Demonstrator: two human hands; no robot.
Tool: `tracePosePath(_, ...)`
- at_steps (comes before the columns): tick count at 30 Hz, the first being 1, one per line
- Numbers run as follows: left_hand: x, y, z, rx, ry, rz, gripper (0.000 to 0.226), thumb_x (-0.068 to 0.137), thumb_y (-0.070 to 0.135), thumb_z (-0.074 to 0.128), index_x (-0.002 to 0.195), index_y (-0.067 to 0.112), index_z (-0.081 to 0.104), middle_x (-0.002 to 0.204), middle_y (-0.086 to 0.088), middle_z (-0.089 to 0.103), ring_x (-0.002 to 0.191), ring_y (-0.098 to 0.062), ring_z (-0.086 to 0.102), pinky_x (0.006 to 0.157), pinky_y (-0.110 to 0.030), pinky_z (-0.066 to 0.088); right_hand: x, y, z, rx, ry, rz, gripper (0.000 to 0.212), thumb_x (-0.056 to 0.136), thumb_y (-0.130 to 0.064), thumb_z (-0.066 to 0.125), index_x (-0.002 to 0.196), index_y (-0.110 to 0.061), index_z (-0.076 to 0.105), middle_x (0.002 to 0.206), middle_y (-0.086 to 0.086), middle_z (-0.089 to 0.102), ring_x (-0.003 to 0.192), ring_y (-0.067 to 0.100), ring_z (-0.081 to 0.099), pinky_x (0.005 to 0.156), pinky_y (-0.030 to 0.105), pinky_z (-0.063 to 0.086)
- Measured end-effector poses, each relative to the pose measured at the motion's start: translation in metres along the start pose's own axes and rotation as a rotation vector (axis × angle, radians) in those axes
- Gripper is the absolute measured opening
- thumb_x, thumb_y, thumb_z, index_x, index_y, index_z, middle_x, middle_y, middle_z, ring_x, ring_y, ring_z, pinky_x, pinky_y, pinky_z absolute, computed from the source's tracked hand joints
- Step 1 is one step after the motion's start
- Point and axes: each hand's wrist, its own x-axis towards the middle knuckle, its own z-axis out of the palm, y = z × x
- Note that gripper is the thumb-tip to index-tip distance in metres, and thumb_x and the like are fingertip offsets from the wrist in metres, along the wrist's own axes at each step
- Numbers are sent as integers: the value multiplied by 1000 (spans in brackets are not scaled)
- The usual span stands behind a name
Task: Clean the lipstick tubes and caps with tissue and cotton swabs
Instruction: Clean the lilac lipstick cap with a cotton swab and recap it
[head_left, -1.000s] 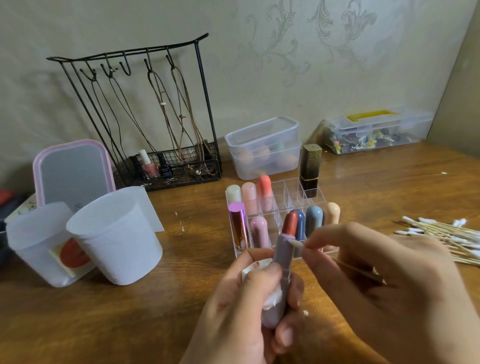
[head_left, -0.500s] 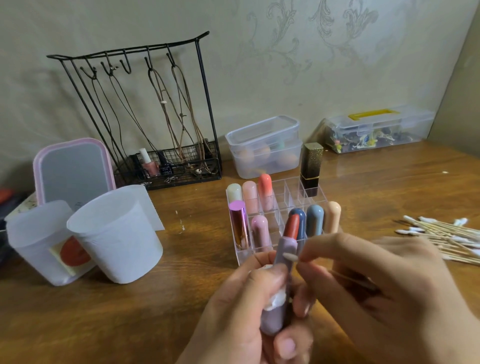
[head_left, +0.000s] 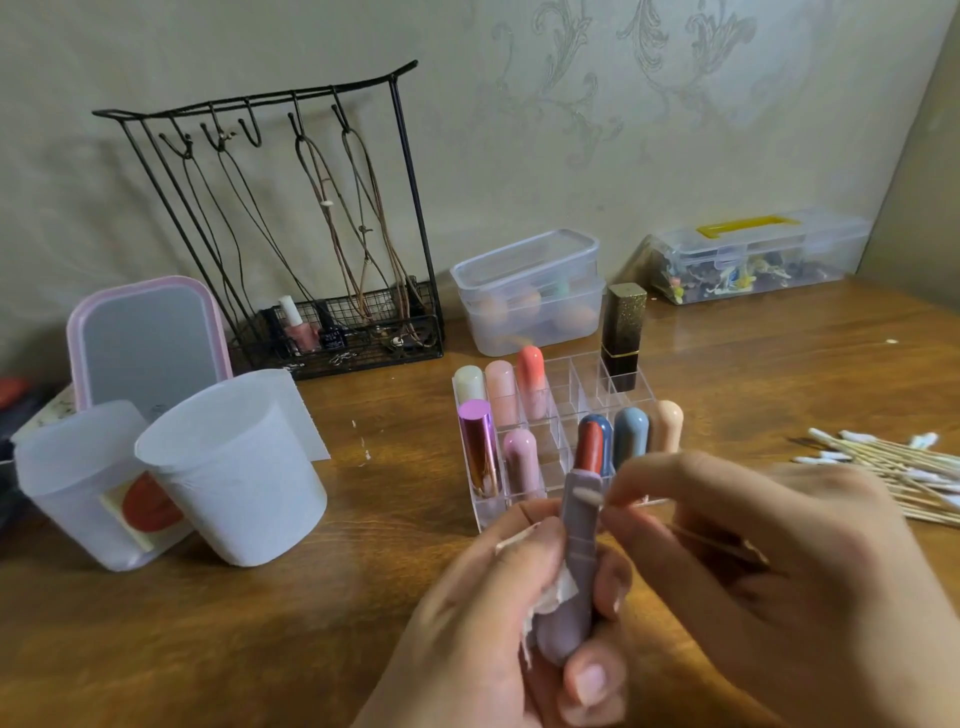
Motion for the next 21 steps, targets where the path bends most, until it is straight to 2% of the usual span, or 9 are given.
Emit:
tracePosePath(1, -5, 9, 10, 14, 96, 4, 29, 86, 16, 63, 102, -8, 58, 67, -16, 53, 39, -19, 49, 40, -19, 38, 0, 0, 0, 16, 2, 7, 6, 84, -32, 67, 86, -30, 73, 48, -11, 45, 40, 9, 35, 39, 24, 39)
tracePosePath(3, -19, 9, 16, -144, -39, 7, 46, 71, 23, 76, 111, 6, 63, 67, -16, 51, 42, -18, 45, 44, -19, 37, 0, 0, 0, 23, -21, -4, 7, 84, -32, 67, 87, -30, 73, 49, -10, 49, 40, 10, 39, 39, 24, 40)
tracePosePath(8, -20, 10, 17, -167, -21, -10, 43, 59, 17, 76, 101, 11, 67, 59, -13, 48, 38, -17, 42, 42, -19, 35, 0, 2, -1, 41, -28, 4, 5, 84, -33, 69, 88, -32, 72, 49, -10, 47, 41, 10, 37, 39, 24, 39)
tracePosePath(11, -17, 8, 21, -175, 47, 22, 51, 58, 19, 82, 101, 1, 61, 60, -16, 50, 34, -18, 43, 40, -19, 36, -1, 2, -1, 20, -30, 4, 6, 83, -33, 69, 87, -32, 73, 48, -10, 47, 40, 10, 37, 40, 24, 39)
tracePosePath(13, -7, 12, 24, -126, 106, -20, 52, 54, 17, 91, 85, -12, 61, 56, -18, 54, 30, -22, 48, 32, -22, 35, 0, 2, -1, 31, -33, 1, 7, 84, -34, 68, 86, -31, 73, 48, -10, 45, 41, 9, 35, 39, 23, 39)
tracePosePath(15, -5, 8, 14, -37, 158, 72, 33, 83, 0, 68, 54, -11, 57, 45, -18, 51, 24, -17, 49, 27, -21, 38, 0, 1, -1, 7, -55, -19, 7, 83, -33, 68, 86, -31, 74, 50, -13, 42, 44, 7, 33, 40, 23, 39)
tracePosePath(17, 1, 4, 9, -1, 161, 33, 41, 96, -10, 35, 57, -8, 50, 47, -15, 50, 20, -16, 44, 24, -21, 34, 1, 2, -1, 0, -38, -4, 6, 83, -34, 68, 85, -31, 73, 50, -12, 39, 44, 7, 30, 38, 24, 39)
tracePosePath(19, 0, 5, 14, -49, 92, -23, 21, 74, -20, 61, 60, -7, 52, 50, -16, 52, 21, -18, 45, 24, -19, 32, 0, 2, -1, 15, -37, -13, 6, 82, -33, 69, 86, -30, 74, 49, -11, 45, 41, 10, 34, 39, 25, 40)
tracePosePath(21, -4, 11, 17, -146, 59, -26, 49, 21, -17, 86, 60, -15, 57, 46, -24, 51, 22, -26, 47, 23, -18, 34, 0, 1, -1, -4, -49, -25, 8, 83, -33, 68, 86, -30, 74, 50, -12, 47, 42, 9, 35, 41, 25, 41)
